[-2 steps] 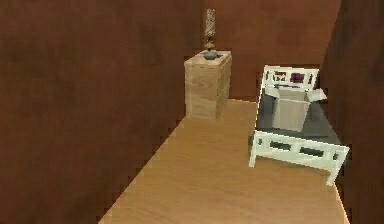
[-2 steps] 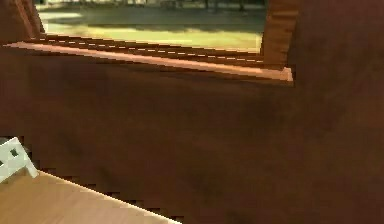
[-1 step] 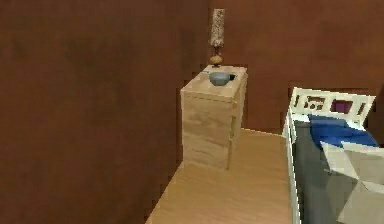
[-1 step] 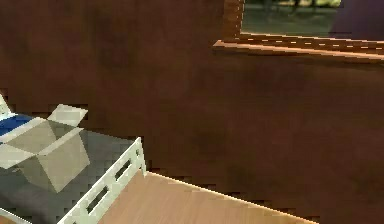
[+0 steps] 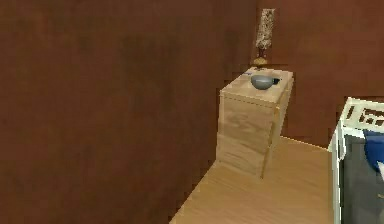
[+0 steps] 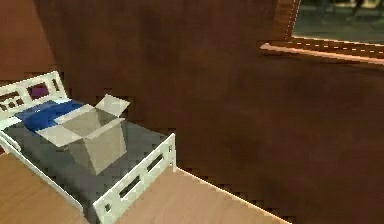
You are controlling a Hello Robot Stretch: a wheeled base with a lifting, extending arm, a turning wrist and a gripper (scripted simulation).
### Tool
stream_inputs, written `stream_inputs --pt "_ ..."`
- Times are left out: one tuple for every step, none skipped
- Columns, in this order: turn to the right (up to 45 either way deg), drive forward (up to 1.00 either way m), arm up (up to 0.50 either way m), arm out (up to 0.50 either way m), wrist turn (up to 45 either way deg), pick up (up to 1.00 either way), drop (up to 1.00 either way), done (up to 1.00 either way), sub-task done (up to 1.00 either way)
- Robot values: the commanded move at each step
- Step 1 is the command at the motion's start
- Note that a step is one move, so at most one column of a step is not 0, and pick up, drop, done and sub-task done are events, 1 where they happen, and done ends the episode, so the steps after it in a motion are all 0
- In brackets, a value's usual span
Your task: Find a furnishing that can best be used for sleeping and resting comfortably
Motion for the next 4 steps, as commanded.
stream_inputs --pt "0.0 0.15 0.0 0.0 0.0 0.0 0.0 0.0 0.0" --pt "45.0 0.0 0.0 0.0 0.0 0.0 0.0 0.0 0.0" --pt "15.0 0.0 0.0 0.0 0.0 0.0 0.0 0.0 0.0" --pt "0.0 0.0 0.0 0.0 0.0 0.0 0.0 1.0 0.0"
